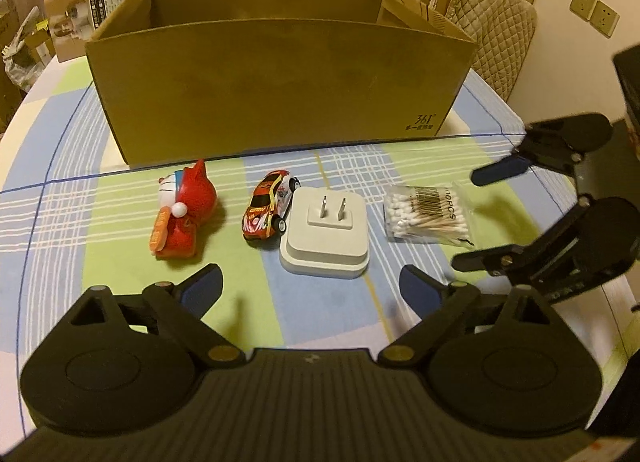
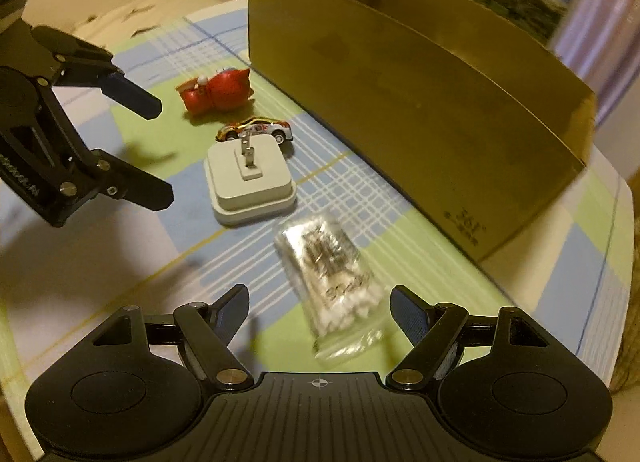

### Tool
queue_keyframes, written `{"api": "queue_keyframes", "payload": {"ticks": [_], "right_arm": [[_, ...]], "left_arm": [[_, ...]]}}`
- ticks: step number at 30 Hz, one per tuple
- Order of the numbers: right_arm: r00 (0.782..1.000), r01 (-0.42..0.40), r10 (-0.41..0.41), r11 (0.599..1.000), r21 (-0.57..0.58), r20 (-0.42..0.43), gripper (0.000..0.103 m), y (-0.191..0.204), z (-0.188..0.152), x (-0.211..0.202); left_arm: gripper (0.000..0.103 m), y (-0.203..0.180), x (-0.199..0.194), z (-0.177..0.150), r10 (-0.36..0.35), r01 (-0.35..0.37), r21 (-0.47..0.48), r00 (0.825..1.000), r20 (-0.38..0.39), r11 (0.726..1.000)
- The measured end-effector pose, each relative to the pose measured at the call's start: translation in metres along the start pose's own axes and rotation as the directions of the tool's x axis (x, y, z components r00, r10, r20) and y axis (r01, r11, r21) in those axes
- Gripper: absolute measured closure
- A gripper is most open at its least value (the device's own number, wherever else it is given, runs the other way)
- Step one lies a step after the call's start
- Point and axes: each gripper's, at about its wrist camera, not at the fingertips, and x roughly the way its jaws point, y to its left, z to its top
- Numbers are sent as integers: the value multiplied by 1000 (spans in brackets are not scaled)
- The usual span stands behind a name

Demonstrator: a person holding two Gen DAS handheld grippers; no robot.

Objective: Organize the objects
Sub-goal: 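Grasp the clear bag of cotton swabs with the right tool, then grasp the white plug adapter with the left tool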

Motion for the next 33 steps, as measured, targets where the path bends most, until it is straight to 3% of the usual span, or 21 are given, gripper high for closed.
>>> {"api": "queue_keyframes", "payload": {"ticks": [4,7,11,12,15,22,28,33], "right_arm": [[999,-28,27,998,-61,-28,27,-5,10,17],[998,-52,50,998,-35,-48,32,-16,13,29],[994,-94,95,995,23,-63,51,-25,14,35],[992,-101,104,994,43,-67,64,-26,14,34],[992,-79,88,992,97,-85,77,-26,13,29],[993,-48,65,985,165,-95,79,-20,5,19],[994,-32,54,975,220,-94,79,-22,0,15],[994,-25,54,957,289,-94,79,-23,-3,11]], "left_arm": [[10,-1,7,1,0,0,8,1000,0,1000],[10,1,10,3,-1,1,6,1000,5,1000],[15,5,16,5,-21,21,-11,1000,-3,1000],[17,5,18,7,-25,25,-13,1000,-9,1000],[20,2,22,10,-27,27,1,1000,-9,1000],[32,-7,37,17,-52,53,30,998,-22,998],[42,-8,49,22,-30,32,46,999,-43,998],[43,-9,49,23,-29,32,52,998,-52,998]]}}
